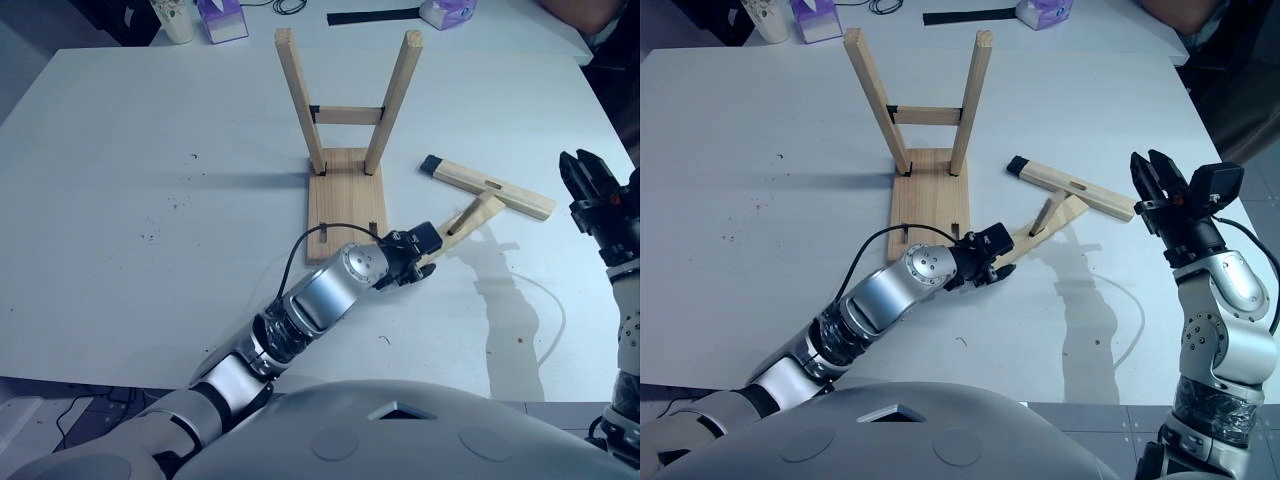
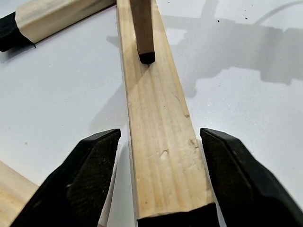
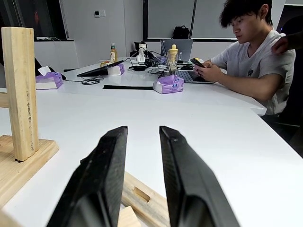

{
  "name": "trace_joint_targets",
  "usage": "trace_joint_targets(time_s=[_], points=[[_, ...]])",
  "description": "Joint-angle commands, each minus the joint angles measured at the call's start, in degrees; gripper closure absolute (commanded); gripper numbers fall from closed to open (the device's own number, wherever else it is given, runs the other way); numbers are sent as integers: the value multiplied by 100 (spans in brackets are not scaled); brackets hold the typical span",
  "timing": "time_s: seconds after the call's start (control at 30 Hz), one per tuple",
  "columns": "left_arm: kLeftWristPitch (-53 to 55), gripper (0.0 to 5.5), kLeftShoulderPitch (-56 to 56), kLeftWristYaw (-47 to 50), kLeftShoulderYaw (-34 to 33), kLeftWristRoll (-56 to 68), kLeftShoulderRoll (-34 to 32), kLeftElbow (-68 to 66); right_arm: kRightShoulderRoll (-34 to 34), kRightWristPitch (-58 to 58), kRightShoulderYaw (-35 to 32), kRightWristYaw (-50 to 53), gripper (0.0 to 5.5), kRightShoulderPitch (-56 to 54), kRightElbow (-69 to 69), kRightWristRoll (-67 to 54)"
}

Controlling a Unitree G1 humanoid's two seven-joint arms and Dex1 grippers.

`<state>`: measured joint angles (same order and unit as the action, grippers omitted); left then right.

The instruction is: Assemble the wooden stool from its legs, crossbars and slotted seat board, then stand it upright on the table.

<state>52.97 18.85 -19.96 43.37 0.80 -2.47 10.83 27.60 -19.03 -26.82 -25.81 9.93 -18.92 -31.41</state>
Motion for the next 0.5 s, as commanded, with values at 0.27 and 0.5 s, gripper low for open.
trace_joint_targets(time_s=[0.27, 0.5], points=[[195, 238, -281, -65, -212, 117, 108, -585, -6, 49, -56, 42, 429, -54, 4, 18], [108, 291, -438, -207, -395, 276, 296, -929, -65, 91, -60, 89, 429, 19, -44, 40]])
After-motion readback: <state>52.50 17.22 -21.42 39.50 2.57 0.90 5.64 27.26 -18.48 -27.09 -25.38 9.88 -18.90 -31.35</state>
